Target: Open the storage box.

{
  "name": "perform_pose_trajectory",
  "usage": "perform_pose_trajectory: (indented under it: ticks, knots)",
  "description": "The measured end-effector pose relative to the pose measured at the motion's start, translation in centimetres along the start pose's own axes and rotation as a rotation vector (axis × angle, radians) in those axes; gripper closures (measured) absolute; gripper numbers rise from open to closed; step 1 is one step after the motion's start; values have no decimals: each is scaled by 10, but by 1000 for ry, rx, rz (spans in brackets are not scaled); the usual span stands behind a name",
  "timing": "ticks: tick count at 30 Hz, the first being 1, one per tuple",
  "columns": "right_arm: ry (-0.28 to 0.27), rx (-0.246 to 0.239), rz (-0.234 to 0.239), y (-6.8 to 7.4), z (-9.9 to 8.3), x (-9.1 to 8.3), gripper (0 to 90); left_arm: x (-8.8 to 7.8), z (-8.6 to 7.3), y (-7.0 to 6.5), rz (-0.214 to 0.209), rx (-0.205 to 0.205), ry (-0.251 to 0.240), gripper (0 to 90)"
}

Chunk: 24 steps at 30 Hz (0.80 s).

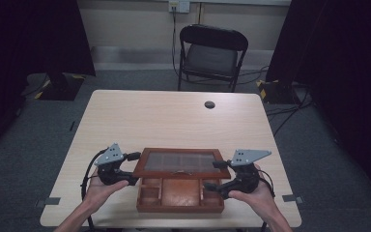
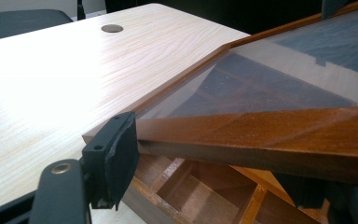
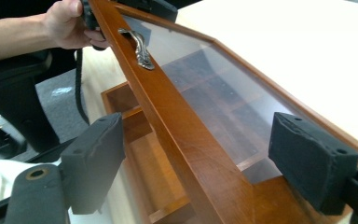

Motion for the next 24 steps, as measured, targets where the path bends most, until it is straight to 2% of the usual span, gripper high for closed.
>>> perform_pose_trajectory:
  ticks: [5, 13, 15, 17, 21, 24]
  knots:
    - [-9, -5, -46, -9, 3, -1, 181, 0, 7, 2, 2, -3, -10, 290]
    - [-5, -15, -85, -23, 7, 1, 199, 2, 17, 4, -14, 0, -12, 339]
    - [-7, -11, -85, -24, 7, 2, 204, 3, 18, 4, -13, 0, -10, 348]
    - [-6, -7, -84, -28, 8, 6, 233, 4, 20, 3, -17, 20, 12, 358]
    - [-26, 10, -95, -37, 9, 5, 276, 3, 23, 5, -20, 29, 4, 392]
    - [-37, 23, -81, -40, 10, 3, 324, 4, 25, 7, -24, 13, -15, 410]
Point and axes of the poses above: each handheld gripper's, and its own axes: x roughly forward along the jaws, z roughly out of its top, y roughly to its left, the point moved 5 cm from there along x, roughly forward along the jaws, and after that the axes turned 4 degrees about z, right-handed, at the moved point
